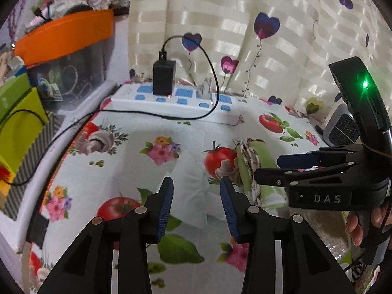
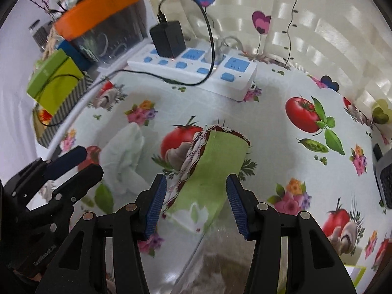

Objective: Organize soft objects
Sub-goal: 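Grasp the white sock with the left tool while the right tool grasps the green rolled sock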

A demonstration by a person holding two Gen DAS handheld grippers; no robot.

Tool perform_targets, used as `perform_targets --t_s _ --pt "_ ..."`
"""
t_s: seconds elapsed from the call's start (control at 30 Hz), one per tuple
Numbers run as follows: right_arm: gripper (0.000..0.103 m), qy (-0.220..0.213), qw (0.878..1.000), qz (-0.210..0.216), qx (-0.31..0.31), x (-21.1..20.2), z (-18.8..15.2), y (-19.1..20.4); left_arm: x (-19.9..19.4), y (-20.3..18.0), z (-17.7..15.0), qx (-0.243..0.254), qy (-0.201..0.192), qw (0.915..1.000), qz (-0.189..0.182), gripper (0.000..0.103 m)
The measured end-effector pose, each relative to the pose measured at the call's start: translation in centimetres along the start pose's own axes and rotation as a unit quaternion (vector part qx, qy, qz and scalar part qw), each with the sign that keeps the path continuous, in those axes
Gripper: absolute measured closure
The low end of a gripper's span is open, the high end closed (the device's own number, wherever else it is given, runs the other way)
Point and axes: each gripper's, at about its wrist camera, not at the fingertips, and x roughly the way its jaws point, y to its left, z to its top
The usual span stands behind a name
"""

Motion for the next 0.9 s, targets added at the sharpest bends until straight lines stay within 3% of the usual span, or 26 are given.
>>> perform_targets --t_s 0.13,0.4,0.6,0.7,0.83,0.9 --pt "0.051 0.022 0.999 -0.022 -0.011 1.6 0.5 0.1 2.1 0.4 0.0 -0.004 0.022 0.9997 -0.01 0.063" --pt "0.051 0.04 0.999 -0.029 -0.019 2.5 1.5 0.0 3.1 -0.4 0.0 0.018 0.026 0.9994 -0.016 0.059" --pt "0.061 0.036 0.998 -0.033 -0.027 2.7 1.4 0.1 4.5 -0.6 -1.1 0.044 0.04 0.9977 0.034 0.055" --pt "0.066 0.032 0.998 -0.036 -0.031 2.5 1.5 0.2 4.6 -0.6 -1.1 0.045 0.035 0.9977 0.036 0.055" --pt "0.074 0.023 0.999 -0.034 -0.029 2.0 1.6 0.0 4.5 -0.3 -0.9 0.039 0.031 0.9979 0.04 0.072" --pt "0.086 0.018 0.999 -0.032 -0.028 1.7 1.5 0.0 4.2 0.1 -0.8 0.029 0.029 0.9985 0.036 0.076"
